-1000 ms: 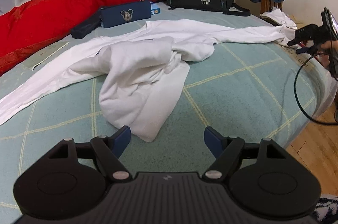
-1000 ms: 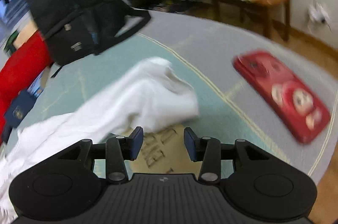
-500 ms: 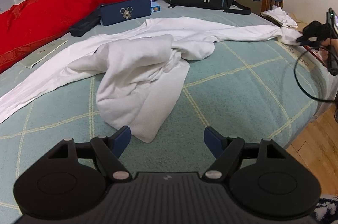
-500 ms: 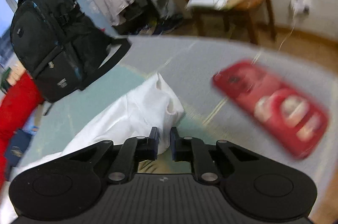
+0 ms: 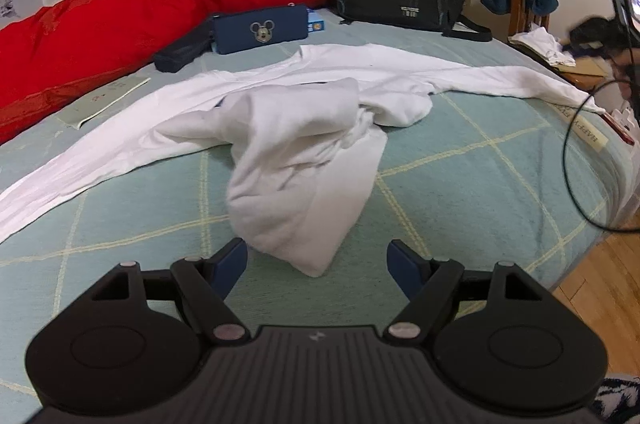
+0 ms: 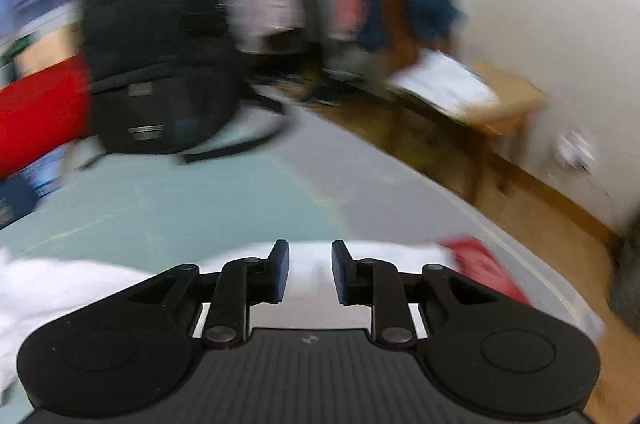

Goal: Fold clothes

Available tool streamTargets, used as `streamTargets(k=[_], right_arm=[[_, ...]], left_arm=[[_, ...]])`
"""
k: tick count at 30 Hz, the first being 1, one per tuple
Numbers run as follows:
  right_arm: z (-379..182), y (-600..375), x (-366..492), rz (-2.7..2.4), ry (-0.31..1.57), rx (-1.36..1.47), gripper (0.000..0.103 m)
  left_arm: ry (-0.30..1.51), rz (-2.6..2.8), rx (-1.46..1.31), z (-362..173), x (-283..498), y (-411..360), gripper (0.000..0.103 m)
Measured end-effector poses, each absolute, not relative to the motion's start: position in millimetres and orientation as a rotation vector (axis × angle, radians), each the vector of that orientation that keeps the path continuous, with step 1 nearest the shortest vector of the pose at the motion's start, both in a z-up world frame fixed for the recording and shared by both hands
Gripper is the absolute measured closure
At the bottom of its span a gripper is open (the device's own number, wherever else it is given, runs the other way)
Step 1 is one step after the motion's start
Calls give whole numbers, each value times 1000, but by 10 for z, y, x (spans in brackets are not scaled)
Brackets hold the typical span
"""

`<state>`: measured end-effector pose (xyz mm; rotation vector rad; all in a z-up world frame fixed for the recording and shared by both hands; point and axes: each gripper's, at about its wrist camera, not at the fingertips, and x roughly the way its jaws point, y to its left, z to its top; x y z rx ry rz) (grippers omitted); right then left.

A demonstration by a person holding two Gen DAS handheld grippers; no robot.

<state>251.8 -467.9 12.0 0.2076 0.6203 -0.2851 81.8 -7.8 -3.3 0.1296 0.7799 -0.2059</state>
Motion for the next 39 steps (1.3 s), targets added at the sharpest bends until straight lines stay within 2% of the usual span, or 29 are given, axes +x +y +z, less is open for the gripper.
streamTargets(k=[12,25,30,39], right_arm=[[238,-2392,3531,497,771,-28,69],[340,-74,4556,918,882,-291,69],[41,467,4756,979,915,-347,81],[-324,593,4354,1050,934,-547,82]], left_arm=[[796,-111,125,22,958,450,25],[778,6,23,-56,1248,1153,21],[794,21,-7,-187,1316,1287,21],[802,1,-19,-279,1323,1301,21]])
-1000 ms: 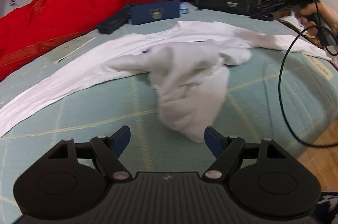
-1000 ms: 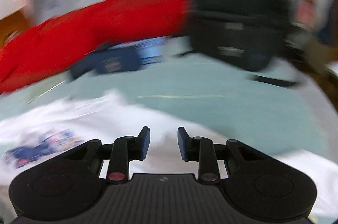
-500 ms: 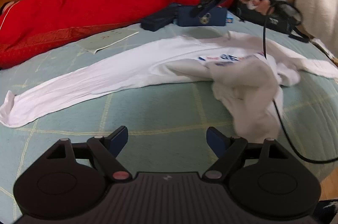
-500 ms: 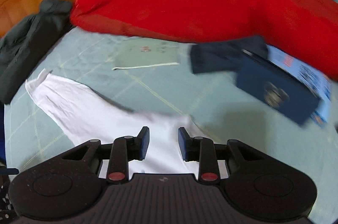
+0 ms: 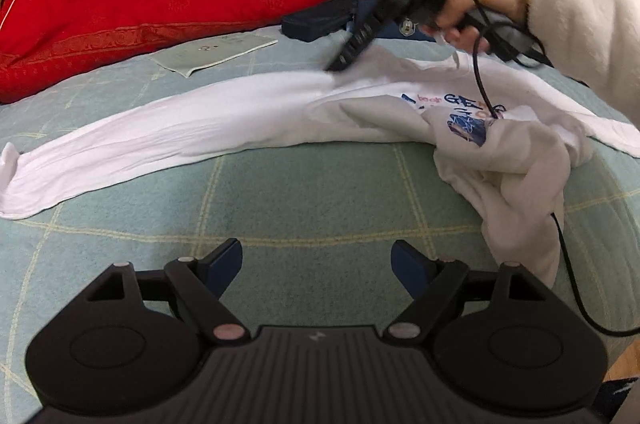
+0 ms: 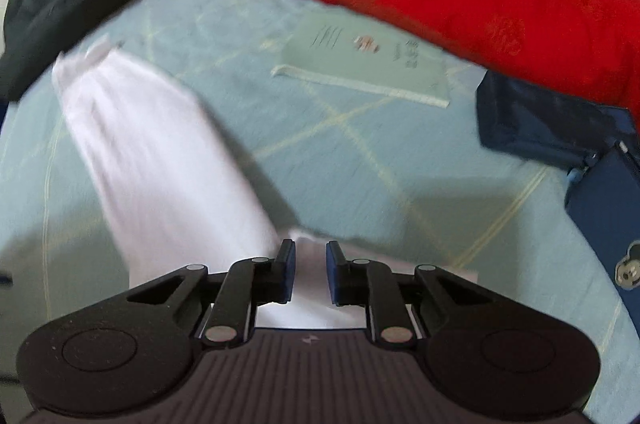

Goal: Fold clothes

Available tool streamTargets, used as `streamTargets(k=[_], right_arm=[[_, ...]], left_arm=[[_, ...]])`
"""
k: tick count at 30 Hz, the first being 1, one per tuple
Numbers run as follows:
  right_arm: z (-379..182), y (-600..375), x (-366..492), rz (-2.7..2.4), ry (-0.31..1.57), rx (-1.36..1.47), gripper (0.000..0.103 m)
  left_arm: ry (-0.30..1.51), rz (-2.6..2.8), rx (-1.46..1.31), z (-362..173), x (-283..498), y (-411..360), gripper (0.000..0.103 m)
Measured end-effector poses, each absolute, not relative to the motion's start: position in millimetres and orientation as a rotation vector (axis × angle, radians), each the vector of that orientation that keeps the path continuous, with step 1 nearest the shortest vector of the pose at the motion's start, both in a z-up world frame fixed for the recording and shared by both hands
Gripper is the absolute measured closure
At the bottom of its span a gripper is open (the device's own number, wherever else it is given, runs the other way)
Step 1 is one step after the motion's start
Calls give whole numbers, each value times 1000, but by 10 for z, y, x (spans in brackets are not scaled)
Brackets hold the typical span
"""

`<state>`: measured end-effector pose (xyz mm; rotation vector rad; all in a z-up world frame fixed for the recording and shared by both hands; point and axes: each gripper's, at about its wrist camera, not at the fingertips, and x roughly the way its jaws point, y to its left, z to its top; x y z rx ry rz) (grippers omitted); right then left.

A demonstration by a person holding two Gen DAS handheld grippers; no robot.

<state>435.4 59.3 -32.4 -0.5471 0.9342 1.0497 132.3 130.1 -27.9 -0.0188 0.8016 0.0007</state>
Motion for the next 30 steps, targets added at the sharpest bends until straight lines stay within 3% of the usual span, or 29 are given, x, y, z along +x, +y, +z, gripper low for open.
streamTargets(k=[4,10,13,15,20,22,25,27,29,30], right_arm=[[-406,534,4130,1051,917,-639,82],[-6,416,4255,1077,807,-579,79],[-18,440,4445,1029,767,-598,71],[-143,456,4543,1014,773,-623,56],[-511,367,4557,1006,770,-741,39],[-560,284,4535,1015,769,-718,39],[-577,209,4498,1034,782,-689,40],[-564,193,4467,1047,798,-682,63],[-536,228,4409,1066,789,-702,79],[-521,251,4380,1071,775,-716,82]], left_arm=[[812,-1,-24,-314,1381,1292,21],[813,-11,-27,-319,1395,1284,21],[811,-24,-24,-317,1396,1259,21],[810,-34,-21,-319,1369,1255,21],[814,-43,-31,-348,1343,1290,21],[817,-43,-32,-363,1353,1295,21],[822,-46,-37,-387,1373,1304,21],[823,-52,-37,-393,1378,1300,21],[822,-55,-37,-396,1381,1297,21],[822,-56,-38,-396,1382,1295,21]])
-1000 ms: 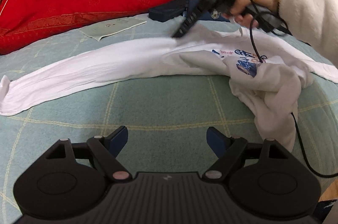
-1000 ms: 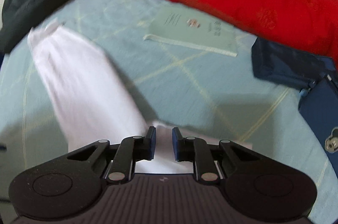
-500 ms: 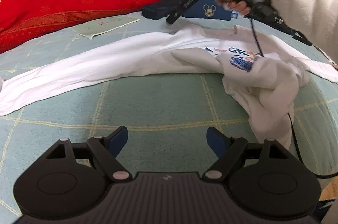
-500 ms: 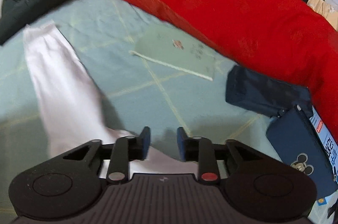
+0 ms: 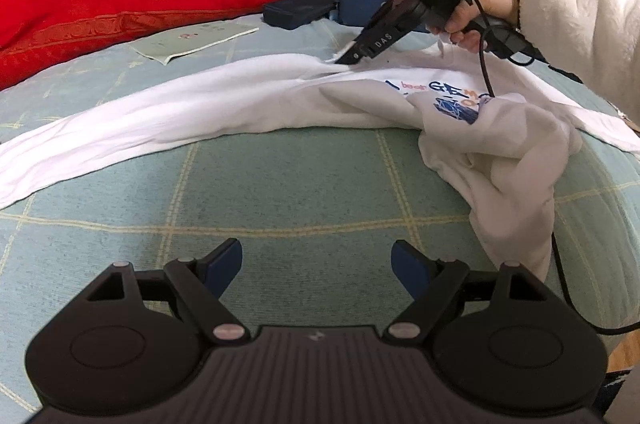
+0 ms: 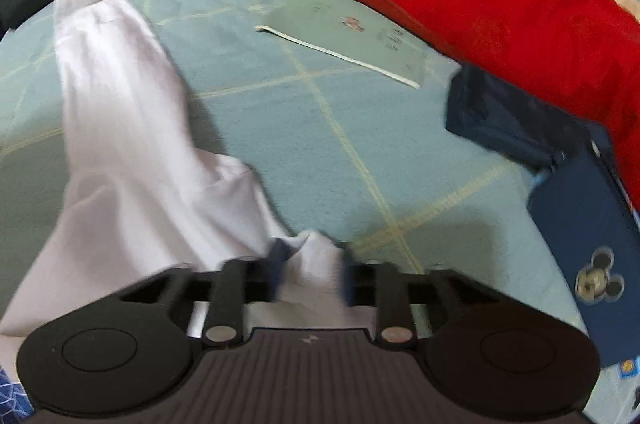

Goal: Fold clothes

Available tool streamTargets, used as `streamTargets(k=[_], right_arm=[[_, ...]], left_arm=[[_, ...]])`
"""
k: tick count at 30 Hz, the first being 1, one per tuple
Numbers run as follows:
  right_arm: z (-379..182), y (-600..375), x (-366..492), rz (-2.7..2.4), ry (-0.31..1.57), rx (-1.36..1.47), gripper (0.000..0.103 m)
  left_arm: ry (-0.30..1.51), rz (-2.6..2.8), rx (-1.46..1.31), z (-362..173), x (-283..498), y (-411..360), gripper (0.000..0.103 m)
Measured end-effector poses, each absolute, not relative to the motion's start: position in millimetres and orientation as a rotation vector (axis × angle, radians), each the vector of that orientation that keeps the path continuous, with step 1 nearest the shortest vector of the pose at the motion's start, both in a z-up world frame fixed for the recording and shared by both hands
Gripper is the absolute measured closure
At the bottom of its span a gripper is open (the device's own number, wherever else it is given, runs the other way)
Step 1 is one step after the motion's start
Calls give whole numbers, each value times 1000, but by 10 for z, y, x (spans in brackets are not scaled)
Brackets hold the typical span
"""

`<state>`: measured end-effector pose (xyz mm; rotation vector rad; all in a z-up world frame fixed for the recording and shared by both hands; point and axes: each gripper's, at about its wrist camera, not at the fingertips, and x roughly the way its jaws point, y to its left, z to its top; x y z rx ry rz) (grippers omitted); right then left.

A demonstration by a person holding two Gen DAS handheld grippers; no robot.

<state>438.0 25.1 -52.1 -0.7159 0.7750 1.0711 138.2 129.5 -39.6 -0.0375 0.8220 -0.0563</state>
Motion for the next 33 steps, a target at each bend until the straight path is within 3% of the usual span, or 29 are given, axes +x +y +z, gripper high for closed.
streamTargets(k=[10,16,26,33], right_arm=[[-393,418,4842,819,682,-580,85],[-534,427,5002,759,748,-529,70],[95,164,4780,790,720,-466,66],[66,66,4701,780,851,-420,66]], left_arm=[[801,-40,-57,-360,1333,1355,21],[796,-35,-62,-346,1287,1418,21],[791,22,-85,-295,1196,1585,21],[792,21,-87,-284,1181,1596,21]])
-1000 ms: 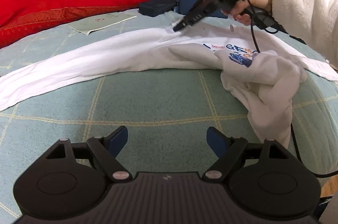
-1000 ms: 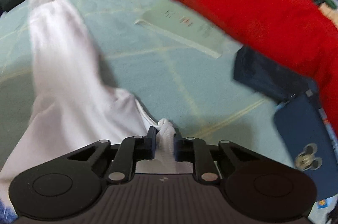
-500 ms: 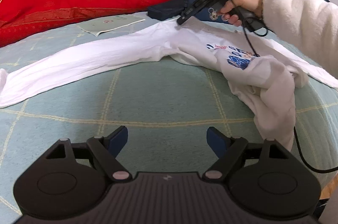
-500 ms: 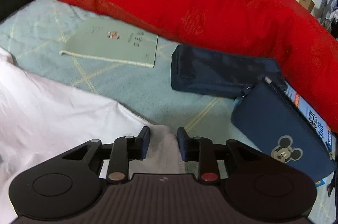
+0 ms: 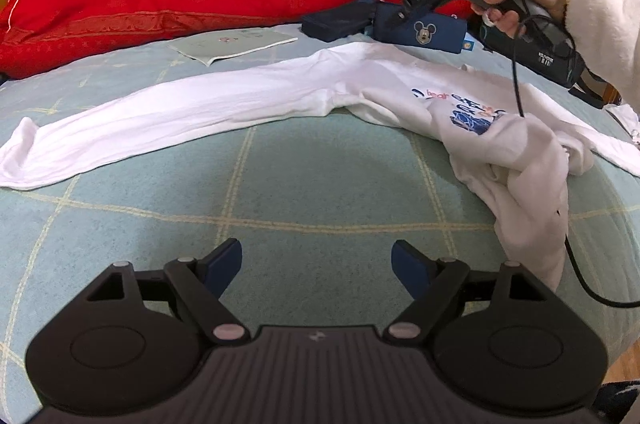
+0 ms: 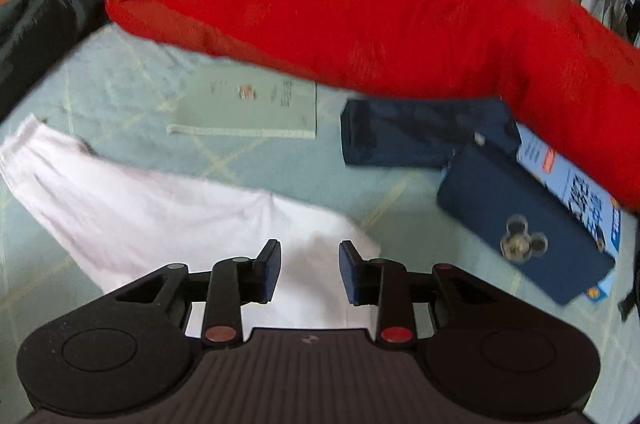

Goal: Fold clothes

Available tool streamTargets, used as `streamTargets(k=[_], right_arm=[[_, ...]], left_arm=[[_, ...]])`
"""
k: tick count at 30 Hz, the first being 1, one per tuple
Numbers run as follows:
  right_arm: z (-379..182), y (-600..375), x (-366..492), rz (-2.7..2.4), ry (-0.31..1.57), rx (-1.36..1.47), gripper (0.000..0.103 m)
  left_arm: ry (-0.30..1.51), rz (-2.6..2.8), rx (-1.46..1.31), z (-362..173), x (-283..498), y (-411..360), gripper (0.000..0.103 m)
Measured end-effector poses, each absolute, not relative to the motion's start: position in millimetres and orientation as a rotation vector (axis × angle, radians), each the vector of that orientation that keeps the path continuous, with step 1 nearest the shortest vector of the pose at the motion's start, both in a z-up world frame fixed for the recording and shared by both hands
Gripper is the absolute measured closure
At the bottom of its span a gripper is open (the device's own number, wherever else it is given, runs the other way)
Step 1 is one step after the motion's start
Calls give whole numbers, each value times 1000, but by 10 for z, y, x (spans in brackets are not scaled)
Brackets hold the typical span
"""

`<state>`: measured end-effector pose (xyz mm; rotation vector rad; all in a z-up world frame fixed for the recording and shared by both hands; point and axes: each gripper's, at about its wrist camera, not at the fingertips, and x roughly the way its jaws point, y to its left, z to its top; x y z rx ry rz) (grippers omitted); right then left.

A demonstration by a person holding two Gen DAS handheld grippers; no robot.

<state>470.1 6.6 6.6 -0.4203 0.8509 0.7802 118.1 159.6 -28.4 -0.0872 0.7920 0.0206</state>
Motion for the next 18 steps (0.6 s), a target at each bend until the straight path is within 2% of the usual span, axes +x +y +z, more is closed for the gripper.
streamTargets(k=[7,11,15,18], right_arm=[[4,-333,4814,631,835,-467,66],[-226,-625,4909,576,888,-504,66],[-346,-876,4958,572,904,-490,58],[-420,-1014,4981,589,927,-467,57]], left_arm=[[795,49,-103,-295,1125,1682,21],[803,35,-102,-318,1131,1654,21],[808,29,-97,-324,1146,1628,21],[810,25,-94,-322,1164,1613,21]])
